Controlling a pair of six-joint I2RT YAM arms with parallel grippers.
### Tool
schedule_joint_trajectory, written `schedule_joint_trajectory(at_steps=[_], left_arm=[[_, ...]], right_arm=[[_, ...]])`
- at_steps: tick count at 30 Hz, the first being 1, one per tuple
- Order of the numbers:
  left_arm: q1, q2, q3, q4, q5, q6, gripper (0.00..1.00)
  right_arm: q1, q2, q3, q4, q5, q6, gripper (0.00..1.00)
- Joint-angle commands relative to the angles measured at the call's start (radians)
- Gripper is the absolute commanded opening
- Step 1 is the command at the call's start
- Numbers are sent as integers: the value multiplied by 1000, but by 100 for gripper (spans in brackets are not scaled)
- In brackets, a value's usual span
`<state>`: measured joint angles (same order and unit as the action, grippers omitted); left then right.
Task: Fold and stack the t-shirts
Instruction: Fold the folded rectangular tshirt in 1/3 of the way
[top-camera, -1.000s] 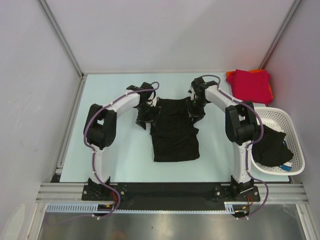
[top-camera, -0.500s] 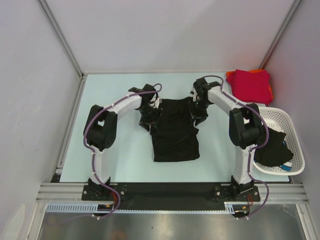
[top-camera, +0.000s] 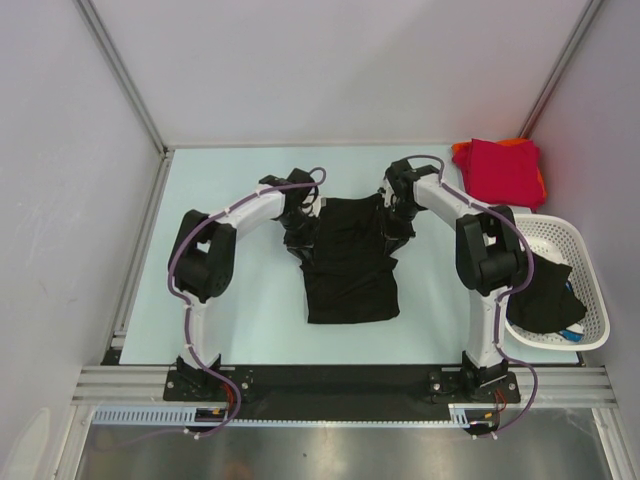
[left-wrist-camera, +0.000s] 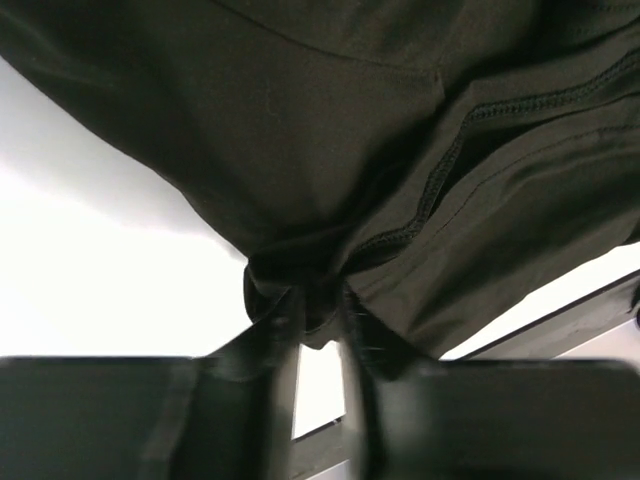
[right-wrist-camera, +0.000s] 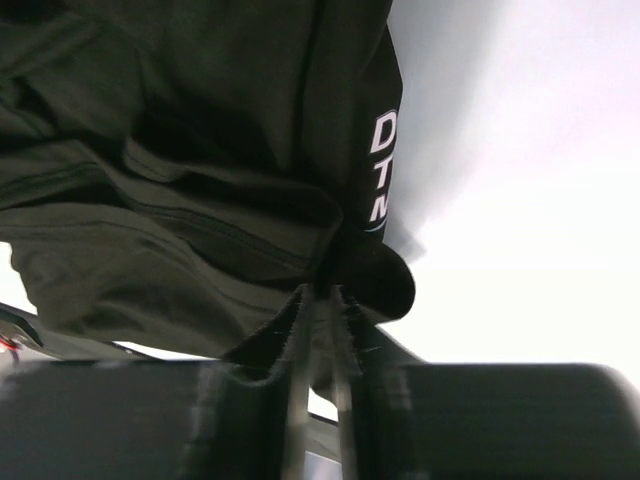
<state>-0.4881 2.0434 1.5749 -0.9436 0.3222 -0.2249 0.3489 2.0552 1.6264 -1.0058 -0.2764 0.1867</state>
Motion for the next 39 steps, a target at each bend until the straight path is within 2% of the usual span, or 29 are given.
schedule_joint_trajectory(at_steps=[1,2,3,6,19,23,26,36,37,38,39], left_arm=[[-10,11,8,19,18,2,17],[-10,11,5,20,17,2,6],[-10,12,7,19,12,2,0],[-10,11,17,19,6,1,0],[-9,-22,112,-3,-89,-22,0],[-6,-2,163,-3,-113,-33,0],[-4,27,204,-4,-115,-33,0],[-1,155,303,-96,-144,-42,0],[-1,159,303,-110,-147,-37,1],[-1,162,301,-121,-152,-40,7],[-1,167,301,-132,-155,-42,20]], right_arm=[[-11,22,13,-43,-14,-30,8],[-13,22,15,-42,-9,-32,6],[-14,22,15,-43,-9,-36,3],[-22,16,13,-39,-7,-38,0],[-27,-32,61,-14,-13,-32,0],[-27,-38,53,-5,-33,-18,23],[-27,-44,50,3,-40,-18,29],[-30,-23,52,-19,-55,-29,31],[-31,-20,52,-25,-53,-30,31],[-31,-18,49,-31,-46,-32,30],[-31,-18,50,-36,-37,-30,30]])
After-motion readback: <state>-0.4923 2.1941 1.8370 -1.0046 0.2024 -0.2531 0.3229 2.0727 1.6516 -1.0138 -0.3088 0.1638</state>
